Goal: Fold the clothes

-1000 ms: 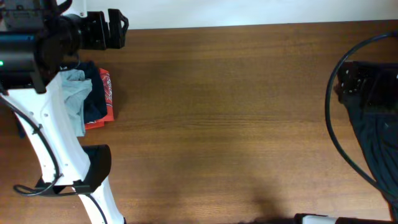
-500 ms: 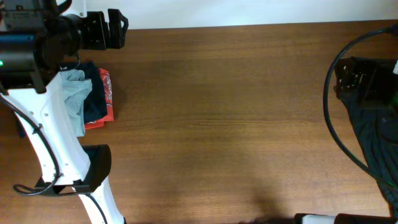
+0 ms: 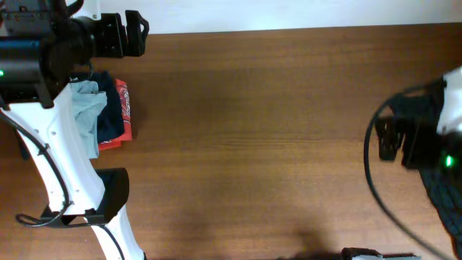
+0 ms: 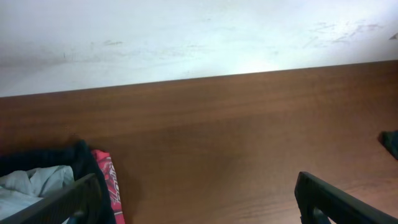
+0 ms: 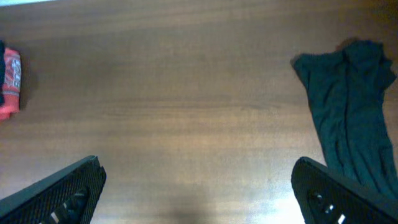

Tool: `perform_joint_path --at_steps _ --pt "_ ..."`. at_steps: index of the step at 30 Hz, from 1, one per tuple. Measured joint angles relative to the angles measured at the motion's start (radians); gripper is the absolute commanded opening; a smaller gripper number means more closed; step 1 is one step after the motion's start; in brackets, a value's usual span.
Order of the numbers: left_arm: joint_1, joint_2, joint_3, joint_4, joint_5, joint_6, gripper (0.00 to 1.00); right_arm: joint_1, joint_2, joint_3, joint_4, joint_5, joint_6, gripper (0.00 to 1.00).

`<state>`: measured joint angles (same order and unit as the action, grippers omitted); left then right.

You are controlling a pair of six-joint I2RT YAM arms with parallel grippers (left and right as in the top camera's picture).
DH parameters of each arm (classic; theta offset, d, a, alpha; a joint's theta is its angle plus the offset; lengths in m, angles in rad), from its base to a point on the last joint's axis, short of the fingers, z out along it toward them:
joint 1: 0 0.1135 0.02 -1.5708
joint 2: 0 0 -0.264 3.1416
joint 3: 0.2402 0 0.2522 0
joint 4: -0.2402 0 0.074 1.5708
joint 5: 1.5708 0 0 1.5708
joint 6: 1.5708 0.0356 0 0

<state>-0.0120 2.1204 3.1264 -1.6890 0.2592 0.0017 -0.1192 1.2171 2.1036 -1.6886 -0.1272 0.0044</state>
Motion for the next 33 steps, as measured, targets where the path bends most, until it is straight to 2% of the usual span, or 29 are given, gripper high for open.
perform_joint_path --at_steps 4,7,9,14,21,22,24,28,33 --pt "0.0 0.0 0.0 0.002 0.0 0.0 0.99 0.0 -0.21 -0.174 -0.004 0.0 -0.005 0.99" --pt "0.0 0.0 0.0 0.001 0.0 0.0 0.99 0.0 -0.363 -0.286 0.084 0.0 -0.014 0.99" --pt "0.0 0.0 0.0 0.002 0.0 0.0 0.99 0.0 -0.444 -0.373 0.269 -0.002 -0.014 0.99" --pt "0.0 0.0 0.0 0.002 0.0 0.0 0.99 0.0 -0.626 -0.763 0.817 -0.031 -0.017 0.99" --pt "0.0 0.0 0.0 0.002 0.0 0.0 0.99 0.0 -0.782 -1.277 1.352 -0.079 -0.016 0.99" --pt "0.0 0.0 0.0 0.002 0.0 0.0 0.99 0.0 -0.821 -1.396 1.448 -0.088 -0.017 0.99" --pt "0.0 0.0 0.0 0.002 0.0 0.0 0.99 0.0 -0.863 -1.517 1.559 -0.094 -0.017 0.99" --pt "0.0 0.0 0.0 0.002 0.0 0.0 0.99 0.0 -0.969 -1.737 1.695 -0.1 -0.017 0.99" --pt "0.0 0.0 0.0 0.002 0.0 0.0 0.99 0.0 -1.101 -1.884 1.719 -0.1 -0.017 0.99"
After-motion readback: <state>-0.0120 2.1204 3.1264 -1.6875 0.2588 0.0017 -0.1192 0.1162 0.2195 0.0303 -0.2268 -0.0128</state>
